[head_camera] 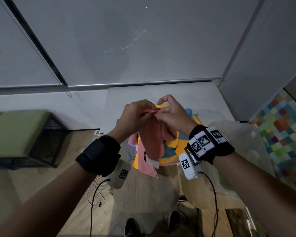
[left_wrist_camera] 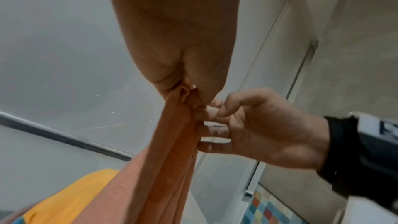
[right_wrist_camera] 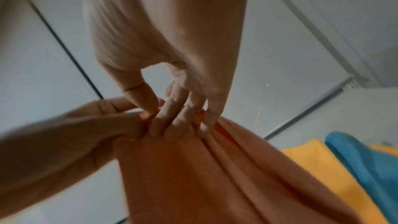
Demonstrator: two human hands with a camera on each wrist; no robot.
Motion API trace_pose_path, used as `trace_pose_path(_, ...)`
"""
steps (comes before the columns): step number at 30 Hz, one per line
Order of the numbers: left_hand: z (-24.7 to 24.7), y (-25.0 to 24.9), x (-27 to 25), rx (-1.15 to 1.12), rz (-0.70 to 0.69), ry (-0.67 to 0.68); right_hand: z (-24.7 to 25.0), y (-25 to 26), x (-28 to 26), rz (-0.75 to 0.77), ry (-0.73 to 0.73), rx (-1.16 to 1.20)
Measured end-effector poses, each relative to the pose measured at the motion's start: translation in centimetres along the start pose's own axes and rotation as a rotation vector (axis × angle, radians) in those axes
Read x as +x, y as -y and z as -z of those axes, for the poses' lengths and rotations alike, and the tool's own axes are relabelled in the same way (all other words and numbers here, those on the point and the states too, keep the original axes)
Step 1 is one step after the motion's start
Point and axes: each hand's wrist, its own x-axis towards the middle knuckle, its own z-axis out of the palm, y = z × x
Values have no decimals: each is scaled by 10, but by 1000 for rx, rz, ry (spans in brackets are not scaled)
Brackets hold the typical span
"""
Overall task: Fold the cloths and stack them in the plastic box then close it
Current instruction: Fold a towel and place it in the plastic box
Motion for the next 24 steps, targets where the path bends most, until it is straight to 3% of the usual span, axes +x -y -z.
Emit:
trace_pose_path(3,19,-11,3,-164,85,-15,14,-11,3,133,12,-326)
trace_pose_path(5,32,-16,5,-200,88,-42,22,-22,7,126,91,-433)
trace_pose_path(9,58,-25,8,-320,90,-32,22,-32,0,-7,260,-307)
trace_pose_path(11,67,-29,8,-350,80,-21,12,-32,-2,8,273,-168)
trace_pose_path(15,70,-28,8,-321,61,-31,-9,-36,8,31,-115,66)
trace_pose_path(17,72,-21,10,-256,41,-80,-8,-36,11,167,-249,-80)
trace_pose_path(21,80,-6,8,-81,44,-198,2,-21,7,541,-343,-488)
trace_pose_path(24,86,1,4,46,7,-260,12,-19,13,584,-356,-629)
